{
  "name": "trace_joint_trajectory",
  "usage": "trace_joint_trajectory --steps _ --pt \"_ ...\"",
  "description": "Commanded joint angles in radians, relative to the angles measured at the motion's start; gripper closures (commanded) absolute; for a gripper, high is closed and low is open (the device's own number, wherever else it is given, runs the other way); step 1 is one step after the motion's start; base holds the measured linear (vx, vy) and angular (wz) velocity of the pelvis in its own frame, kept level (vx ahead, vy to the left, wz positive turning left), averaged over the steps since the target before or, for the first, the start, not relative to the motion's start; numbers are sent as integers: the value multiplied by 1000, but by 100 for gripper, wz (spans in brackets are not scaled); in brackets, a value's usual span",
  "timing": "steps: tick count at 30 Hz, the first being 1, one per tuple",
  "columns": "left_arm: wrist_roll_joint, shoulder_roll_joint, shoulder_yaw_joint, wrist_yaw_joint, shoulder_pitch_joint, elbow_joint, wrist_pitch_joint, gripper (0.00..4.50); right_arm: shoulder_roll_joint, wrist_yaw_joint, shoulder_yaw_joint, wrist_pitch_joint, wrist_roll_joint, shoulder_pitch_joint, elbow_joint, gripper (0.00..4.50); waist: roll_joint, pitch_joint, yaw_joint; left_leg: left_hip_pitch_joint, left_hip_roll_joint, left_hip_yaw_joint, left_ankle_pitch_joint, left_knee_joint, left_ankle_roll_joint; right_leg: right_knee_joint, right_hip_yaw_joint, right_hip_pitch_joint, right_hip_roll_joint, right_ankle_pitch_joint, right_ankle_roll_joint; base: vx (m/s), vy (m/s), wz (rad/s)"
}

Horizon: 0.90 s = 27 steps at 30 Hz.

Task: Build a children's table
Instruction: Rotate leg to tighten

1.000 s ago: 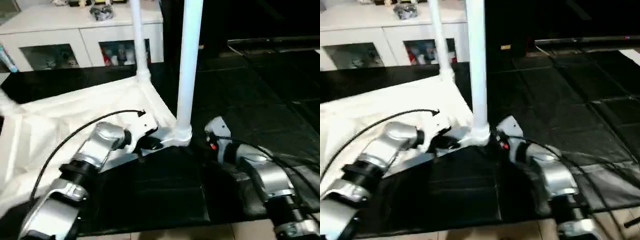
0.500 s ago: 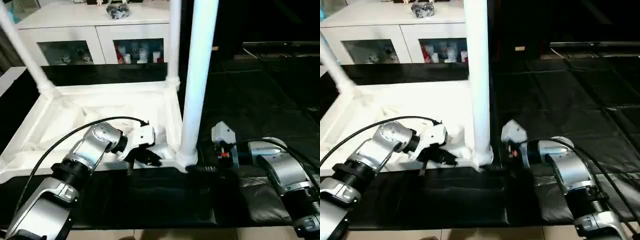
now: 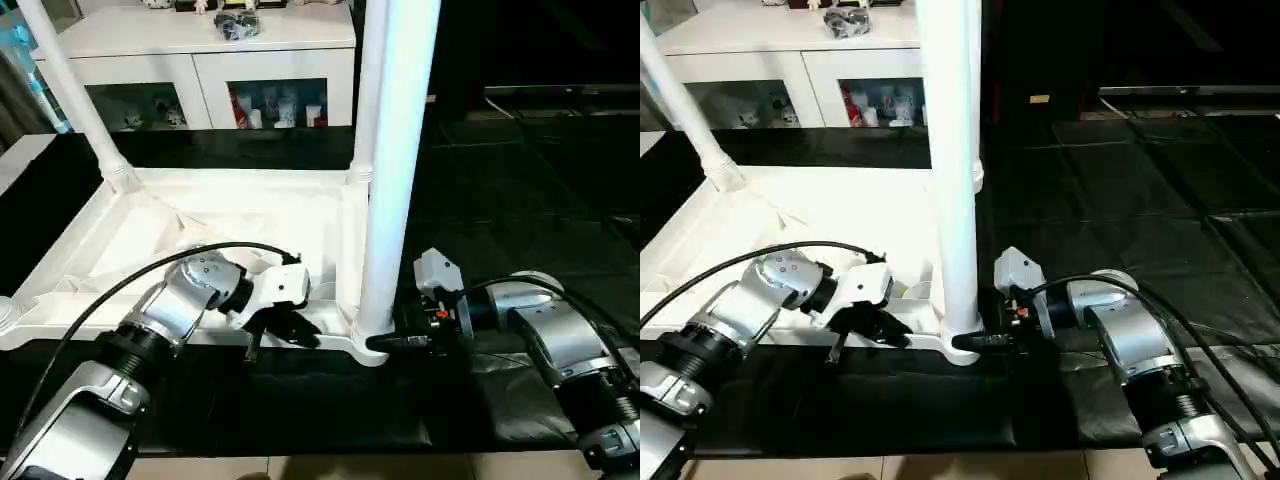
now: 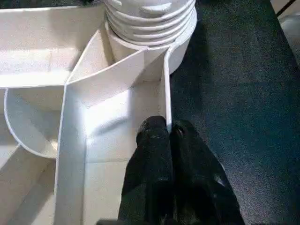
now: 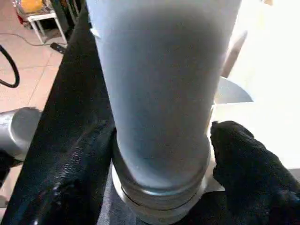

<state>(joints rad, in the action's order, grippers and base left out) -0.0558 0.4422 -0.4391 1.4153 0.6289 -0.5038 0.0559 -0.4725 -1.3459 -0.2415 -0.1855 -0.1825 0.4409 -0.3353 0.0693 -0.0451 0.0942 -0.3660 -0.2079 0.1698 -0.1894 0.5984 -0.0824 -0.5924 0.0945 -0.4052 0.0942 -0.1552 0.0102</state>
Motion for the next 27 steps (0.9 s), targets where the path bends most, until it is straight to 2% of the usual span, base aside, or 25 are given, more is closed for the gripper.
trace_joint_trajectory --steps 1,6,13,14,15,16,20,23,27 --pt "-9 -4 -40 49 -10 32 -20 450 0 -6 0 6 -3 5 5 144 -15 69 -5 5 -19 2 -199 -69 69 67 -42 56 47 -301 205 0 0 0" --pt "-8 -6 -42 45 -11 32 -20 450 -8 -25 -10 5 -7 -1 17 179 -16 70 -5 5 -19 2 -189 -68 74 66 -42 55 46 -288 210 0 0 0" --pt "-7 -1 -41 42 -17 37 -17 450 -9 -14 -17 20 8 3 7 186 -19 70 -4 4 -19 3 -177 -67 77 64 -42 55 46 -282 210 0 0 0" --pt "-7 -1 -41 40 -16 35 -17 450 -4 -8 -14 -2 3 7 1 186 -19 70 -5 4 -19 3 -179 -67 76 65 -43 55 46 -285 209 0 0 0" --pt "-8 -1 -40 39 -15 34 -17 450 -2 -7 -12 -13 -1 9 -2 152 -19 70 -5 4 -18 3 -179 -67 76 65 -42 56 46 -289 208 0 0 0" --pt "-8 -1 -40 39 -15 34 -17 450 -2 -7 -12 -13 -1 9 -2 152 -19 69 -5 4 -18 3 -181 -67 76 66 -42 56 46 -292 207 0 0 0" --pt "-8 -2 -39 36 -13 31 -18 450 -4 -8 -13 -35 -9 6 5 96 -18 70 -4 4 -18 3 -180 -67 74 65 -42 56 46 -290 206 0 0 0" --pt "-8 -1 -39 37 -12 30 -19 450 2 26 -14 17 13 -1 7 76 -15 70 -5 4 -18 2 -185 -68 67 67 -43 55 47 -296 203 0 0 0" --pt "-9 0 -40 39 -11 28 -21 450 9 34 -14 25 16 -4 10 71 -11 70 -5 5 -18 1 -193 -68 67 66 -42 55 46 -293 205 0 0 0"
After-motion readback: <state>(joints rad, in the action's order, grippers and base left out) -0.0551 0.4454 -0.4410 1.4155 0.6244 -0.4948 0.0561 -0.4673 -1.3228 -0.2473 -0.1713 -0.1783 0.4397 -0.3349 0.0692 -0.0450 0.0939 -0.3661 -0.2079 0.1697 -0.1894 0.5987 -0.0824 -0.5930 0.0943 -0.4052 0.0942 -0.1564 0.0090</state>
